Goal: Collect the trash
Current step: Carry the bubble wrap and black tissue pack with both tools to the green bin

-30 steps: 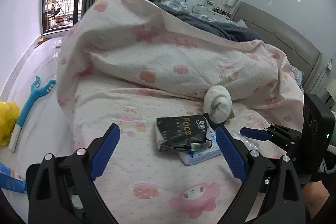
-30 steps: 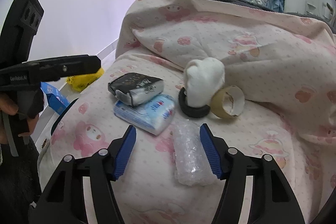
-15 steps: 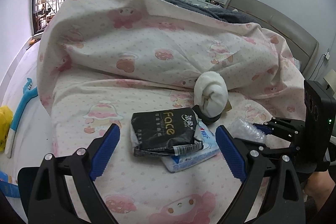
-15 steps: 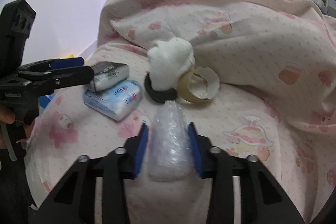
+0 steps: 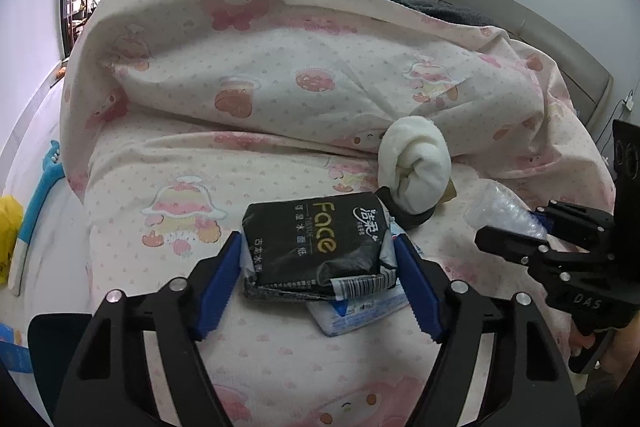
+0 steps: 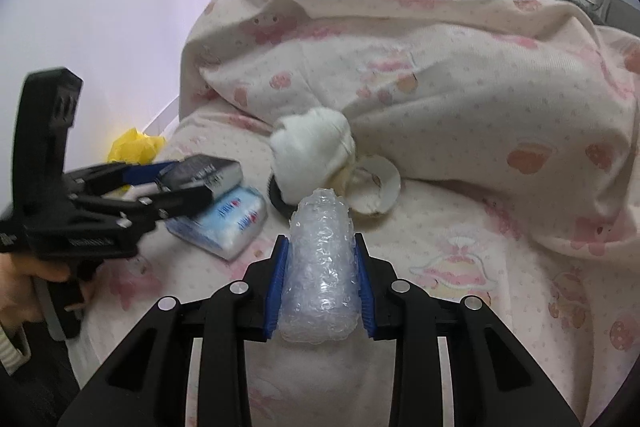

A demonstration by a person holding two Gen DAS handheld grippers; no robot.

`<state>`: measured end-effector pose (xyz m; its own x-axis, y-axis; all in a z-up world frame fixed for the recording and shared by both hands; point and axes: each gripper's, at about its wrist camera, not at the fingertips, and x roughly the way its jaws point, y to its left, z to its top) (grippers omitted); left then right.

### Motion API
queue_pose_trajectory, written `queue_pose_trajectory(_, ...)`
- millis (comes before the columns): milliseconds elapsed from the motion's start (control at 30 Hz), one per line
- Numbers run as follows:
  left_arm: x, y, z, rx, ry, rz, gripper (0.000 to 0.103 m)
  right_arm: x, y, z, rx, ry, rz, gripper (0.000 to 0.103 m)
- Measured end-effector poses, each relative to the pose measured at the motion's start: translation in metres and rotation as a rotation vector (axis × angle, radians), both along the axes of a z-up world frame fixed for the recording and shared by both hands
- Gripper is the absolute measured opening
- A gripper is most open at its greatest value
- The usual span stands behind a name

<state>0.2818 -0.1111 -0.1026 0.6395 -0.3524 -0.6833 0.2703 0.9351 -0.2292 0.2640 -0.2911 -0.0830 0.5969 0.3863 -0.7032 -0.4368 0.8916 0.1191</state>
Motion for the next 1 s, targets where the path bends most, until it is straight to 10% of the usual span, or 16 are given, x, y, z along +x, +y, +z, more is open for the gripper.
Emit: queue_pose_trajectory(1000,-0.036,0.132,0.019,0.078,-0.037,0.139,0.072,-0.004,0.145,0.072,0.035,-0.051,0.110,0.032)
